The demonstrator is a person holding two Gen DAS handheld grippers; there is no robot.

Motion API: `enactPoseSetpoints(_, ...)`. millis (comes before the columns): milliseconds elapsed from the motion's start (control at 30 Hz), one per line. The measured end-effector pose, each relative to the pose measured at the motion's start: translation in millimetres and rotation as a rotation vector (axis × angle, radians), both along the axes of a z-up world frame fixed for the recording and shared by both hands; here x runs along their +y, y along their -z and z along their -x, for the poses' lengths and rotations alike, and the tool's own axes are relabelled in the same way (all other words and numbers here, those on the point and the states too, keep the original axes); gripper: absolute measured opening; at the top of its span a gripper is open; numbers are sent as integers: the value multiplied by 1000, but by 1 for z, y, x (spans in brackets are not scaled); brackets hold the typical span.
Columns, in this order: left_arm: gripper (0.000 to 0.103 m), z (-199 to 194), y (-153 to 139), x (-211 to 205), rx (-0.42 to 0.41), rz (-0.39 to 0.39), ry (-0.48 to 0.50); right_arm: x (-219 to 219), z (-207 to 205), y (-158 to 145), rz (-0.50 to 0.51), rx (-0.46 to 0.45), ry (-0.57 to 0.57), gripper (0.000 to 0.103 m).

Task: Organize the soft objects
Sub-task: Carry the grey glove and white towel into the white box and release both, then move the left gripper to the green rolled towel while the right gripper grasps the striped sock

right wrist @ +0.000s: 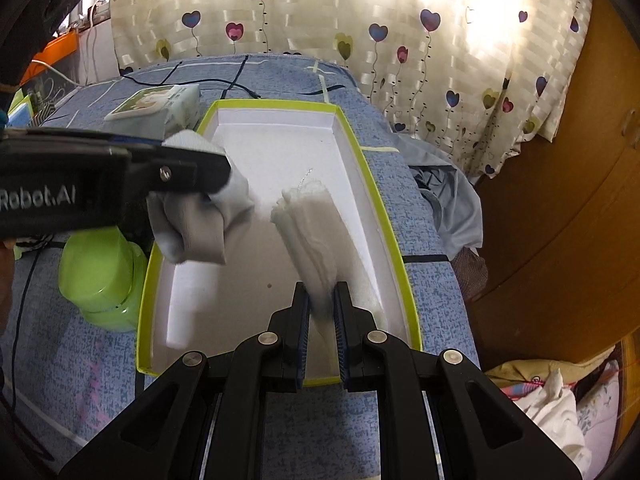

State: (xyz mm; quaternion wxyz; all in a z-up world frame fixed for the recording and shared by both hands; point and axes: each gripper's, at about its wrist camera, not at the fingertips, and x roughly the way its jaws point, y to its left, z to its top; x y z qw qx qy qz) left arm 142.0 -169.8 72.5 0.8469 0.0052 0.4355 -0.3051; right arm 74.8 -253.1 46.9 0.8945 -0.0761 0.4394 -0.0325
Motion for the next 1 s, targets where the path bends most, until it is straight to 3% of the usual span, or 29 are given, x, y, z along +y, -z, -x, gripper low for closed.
enactPoseSetpoints(200,35,0,3,2,12,-2,0,0,3,0,-12,-7,7,17)
enactPoseSetpoints(300,42,1,2,4,14,13,-1,-1,4,-2,-21,-15,15,19)
enactPoseSetpoints(433,50,3,-3,7,-3,23,-7,-1,6,-6,-31,-27,24,48)
enactPoseSetpoints(467,50,4,-4,8,-4,22,-10,-1,8,-7,-34,-30,26,50)
enactPoseSetpoints(1000,50,37,-28,59,-69,28,-90,22,28,-36,-106,-131,5,50)
